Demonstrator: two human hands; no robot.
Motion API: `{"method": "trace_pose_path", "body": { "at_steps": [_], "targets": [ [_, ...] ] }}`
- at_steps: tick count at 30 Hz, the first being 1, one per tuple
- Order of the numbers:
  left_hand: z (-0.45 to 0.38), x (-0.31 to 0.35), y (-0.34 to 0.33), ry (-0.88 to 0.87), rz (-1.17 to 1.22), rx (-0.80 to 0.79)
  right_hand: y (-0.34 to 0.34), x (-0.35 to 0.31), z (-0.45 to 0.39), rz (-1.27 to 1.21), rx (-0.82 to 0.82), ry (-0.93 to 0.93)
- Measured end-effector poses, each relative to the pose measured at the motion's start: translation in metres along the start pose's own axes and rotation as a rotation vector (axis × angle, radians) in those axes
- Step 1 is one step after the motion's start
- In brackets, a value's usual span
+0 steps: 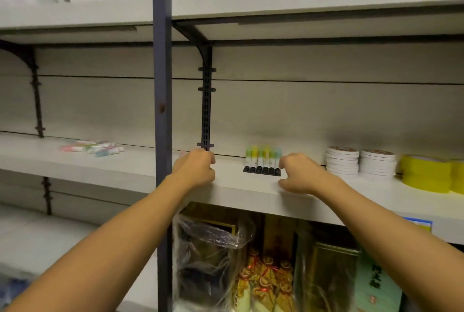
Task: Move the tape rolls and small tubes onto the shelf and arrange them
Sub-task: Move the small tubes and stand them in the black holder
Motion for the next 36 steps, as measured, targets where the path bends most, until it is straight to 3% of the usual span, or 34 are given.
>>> {"method": "trace_pose_path", "body": {
  "at_steps": [11,22,36],
  "targets": [
    [0.070,-0.082,0.063,0.171,0.049,0.012,0.020,-0.142,-0.012,-0.098,0.041,0.274],
    [0.116,-0.246,0.118,0.328,-0.128,0.027,0.043,-0.308,-0.041,-0.307,0.095,0.444],
    [0.107,-0.430,0.151,0.387,-0.126,-0.012,0.014,-0.423,-0.116,-0.268,0.031,0.366]
  ]
}}
Point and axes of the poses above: each hand's wrist, its own z-axis away from the middle knuckle, its own y-axis out of the back of the hand, x = y × z, the point moved 10 cm from there along -z, towards the middle knuckle, and after that the axes turned 3 degrees about -x, right-handed, at the moved point
